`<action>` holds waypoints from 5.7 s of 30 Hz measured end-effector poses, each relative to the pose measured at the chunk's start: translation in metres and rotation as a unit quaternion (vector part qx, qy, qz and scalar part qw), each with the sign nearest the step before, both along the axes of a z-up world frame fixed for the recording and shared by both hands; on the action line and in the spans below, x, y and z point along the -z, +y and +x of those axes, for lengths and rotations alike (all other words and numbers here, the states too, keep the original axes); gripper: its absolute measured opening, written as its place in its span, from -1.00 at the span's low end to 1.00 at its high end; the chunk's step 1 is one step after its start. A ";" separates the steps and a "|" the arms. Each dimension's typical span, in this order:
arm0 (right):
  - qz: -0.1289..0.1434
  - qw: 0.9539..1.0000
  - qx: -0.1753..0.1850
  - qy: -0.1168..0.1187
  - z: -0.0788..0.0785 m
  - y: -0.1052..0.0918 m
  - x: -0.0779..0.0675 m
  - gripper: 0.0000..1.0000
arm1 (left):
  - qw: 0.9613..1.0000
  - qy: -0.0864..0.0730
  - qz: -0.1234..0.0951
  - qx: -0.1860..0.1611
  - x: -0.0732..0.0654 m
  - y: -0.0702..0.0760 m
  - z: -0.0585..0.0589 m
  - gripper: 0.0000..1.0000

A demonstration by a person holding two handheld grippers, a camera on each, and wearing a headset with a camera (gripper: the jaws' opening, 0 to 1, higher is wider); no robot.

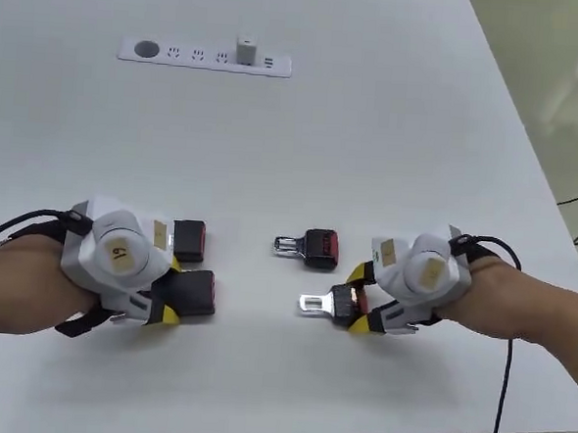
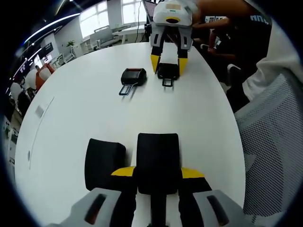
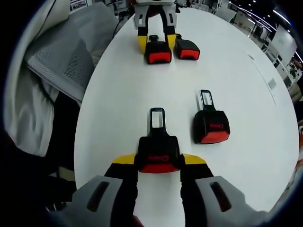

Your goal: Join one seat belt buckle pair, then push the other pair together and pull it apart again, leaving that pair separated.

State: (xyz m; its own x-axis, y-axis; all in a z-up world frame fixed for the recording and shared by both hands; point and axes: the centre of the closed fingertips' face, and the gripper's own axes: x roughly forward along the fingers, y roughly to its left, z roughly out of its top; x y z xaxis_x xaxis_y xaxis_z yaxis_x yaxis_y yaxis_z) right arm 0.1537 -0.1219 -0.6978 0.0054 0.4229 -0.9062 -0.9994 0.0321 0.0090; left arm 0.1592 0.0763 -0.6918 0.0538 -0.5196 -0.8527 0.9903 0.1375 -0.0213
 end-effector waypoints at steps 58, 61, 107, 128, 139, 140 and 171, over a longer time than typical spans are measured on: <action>0.062 0.998 -0.009 -0.011 0.006 0.116 -0.007 -0.35 | 1.000 -0.002 0.006 0.007 0.001 0.001 0.001 -0.32; 0.063 0.998 -0.011 -0.009 0.008 0.117 -0.006 -0.35 | 1.000 -0.003 0.006 0.010 0.000 0.000 0.000 -0.32; 0.065 0.998 -0.017 -0.004 0.004 0.141 -0.008 -0.41 | 1.000 -0.004 0.003 0.031 0.000 0.000 0.000 -0.35; 0.057 0.998 -0.026 -0.010 0.006 0.143 -0.003 -0.40 | 1.000 -0.002 0.008 0.028 0.000 0.001 0.000 -0.35; 0.048 0.998 -0.026 -0.009 0.006 0.139 -0.003 -0.41 | 1.000 0.001 0.011 0.026 0.000 0.001 0.001 -0.36; 0.047 0.999 -0.026 -0.008 0.006 0.138 -0.003 -0.41 | 1.000 0.001 0.011 0.025 0.000 0.001 0.001 -0.36; 0.043 0.999 -0.020 0.002 0.004 0.139 -0.004 -0.40 | 1.000 0.003 0.011 0.024 0.001 0.002 0.001 -0.35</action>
